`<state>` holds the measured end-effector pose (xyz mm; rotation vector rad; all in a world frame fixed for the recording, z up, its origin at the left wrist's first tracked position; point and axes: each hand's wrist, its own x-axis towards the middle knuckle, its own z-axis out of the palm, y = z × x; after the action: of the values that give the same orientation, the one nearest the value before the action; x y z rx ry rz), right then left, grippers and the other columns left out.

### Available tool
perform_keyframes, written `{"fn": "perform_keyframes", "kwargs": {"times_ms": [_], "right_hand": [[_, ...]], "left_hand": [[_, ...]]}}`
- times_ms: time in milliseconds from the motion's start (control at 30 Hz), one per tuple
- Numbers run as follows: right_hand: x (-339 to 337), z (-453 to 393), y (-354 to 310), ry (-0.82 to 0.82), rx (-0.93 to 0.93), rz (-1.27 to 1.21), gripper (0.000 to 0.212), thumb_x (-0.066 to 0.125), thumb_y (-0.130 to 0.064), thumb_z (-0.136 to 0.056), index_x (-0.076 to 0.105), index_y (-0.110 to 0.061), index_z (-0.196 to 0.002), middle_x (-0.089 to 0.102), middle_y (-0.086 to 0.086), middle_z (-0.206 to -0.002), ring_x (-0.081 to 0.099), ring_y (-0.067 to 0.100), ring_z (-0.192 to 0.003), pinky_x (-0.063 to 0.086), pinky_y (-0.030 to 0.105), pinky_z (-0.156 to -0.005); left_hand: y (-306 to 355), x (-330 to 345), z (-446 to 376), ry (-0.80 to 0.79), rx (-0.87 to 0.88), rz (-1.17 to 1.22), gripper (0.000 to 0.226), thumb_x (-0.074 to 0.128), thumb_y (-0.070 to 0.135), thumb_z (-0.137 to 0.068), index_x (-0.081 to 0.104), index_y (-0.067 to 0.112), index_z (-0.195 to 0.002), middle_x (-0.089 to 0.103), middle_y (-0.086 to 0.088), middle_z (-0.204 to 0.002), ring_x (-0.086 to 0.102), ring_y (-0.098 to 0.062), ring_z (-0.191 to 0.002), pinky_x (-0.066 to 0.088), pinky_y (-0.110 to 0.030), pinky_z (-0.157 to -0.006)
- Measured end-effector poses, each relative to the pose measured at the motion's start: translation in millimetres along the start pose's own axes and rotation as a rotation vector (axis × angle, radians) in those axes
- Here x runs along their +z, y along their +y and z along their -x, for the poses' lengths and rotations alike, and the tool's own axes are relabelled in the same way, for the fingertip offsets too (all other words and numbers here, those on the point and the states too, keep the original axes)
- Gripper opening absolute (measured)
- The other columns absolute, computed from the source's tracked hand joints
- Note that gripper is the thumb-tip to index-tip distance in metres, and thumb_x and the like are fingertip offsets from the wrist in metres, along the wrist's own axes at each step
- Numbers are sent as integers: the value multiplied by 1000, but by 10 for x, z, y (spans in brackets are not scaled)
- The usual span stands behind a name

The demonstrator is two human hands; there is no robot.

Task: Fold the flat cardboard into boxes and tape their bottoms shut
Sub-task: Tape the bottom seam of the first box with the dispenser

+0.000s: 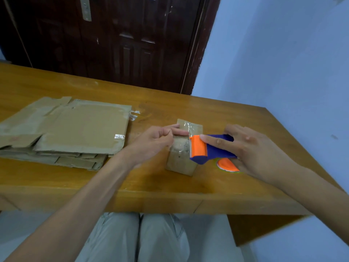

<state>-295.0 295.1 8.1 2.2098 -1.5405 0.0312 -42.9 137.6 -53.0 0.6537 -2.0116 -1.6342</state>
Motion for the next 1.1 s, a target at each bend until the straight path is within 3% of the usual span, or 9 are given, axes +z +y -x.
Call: {"fn": "perform_keyframes", "kwargs": {"times_ms": [100,200,333,533,833,967,1100], "right_hand": [[-81,53,-125,-8,45,28,88,84,-22,-83,42,-33,-159,54,5,-102,43,14,-75,44,29,-57],[-117,84,-233,-3,74,84,91,90,-25,-75,48,-27,-156,58,9,-98,40,13,-73,40,28,-55],[-90,152,-256,-43,96,62,91,88,-28,-79,42,-31,-158,55,6,-98,48,16,-72,43,28,-55],[-76,157,-208,-45,143,34,89,83,-21,-83,40,-36,-159,49,0,-96,39,14,-72,37,26,-57],[-113,303,-191,-69,144,56,88,84,-21,-81,44,-32,-158,52,1,-97,40,13,-70,34,26,-58],[-114,307,-229,-61,166,41,90,85,-18,-80,42,-34,-159,51,2,-98,43,15,-69,35,27,-56],[-96,313,-217,-63,166,44,90,84,-18,-80,43,-33,-159,52,2,-98,43,15,-70,36,27,-56]], "left_hand": [[0,-1,-27,-9,-11,-15,37,48,13,-109,81,29,-113,54,12,-153,37,7,-145,37,-44,-122],[2,-14,-56,-19,18,-92,34,49,12,-108,80,23,-115,55,15,-150,37,7,-145,39,-45,-121],[-33,-70,-49,-59,91,-190,17,59,0,-97,68,-6,-83,67,23,-136,37,7,-146,40,-48,-120],[12,-46,-68,-73,91,-145,37,56,-7,-94,66,13,-65,70,20,-132,41,8,-143,41,-45,-119],[-113,-18,-109,-38,106,-80,24,58,-3,-92,58,-3,-68,72,17,-131,43,4,-143,38,-47,-119],[-150,-31,-126,-50,97,-9,30,55,10,-87,58,-20,-84,70,15,-134,45,6,-141,41,-50,-117],[-103,-13,-118,-50,91,-29,22,53,-2,-96,57,-20,-84,71,17,-132,46,9,-138,44,-45,-115]]}}
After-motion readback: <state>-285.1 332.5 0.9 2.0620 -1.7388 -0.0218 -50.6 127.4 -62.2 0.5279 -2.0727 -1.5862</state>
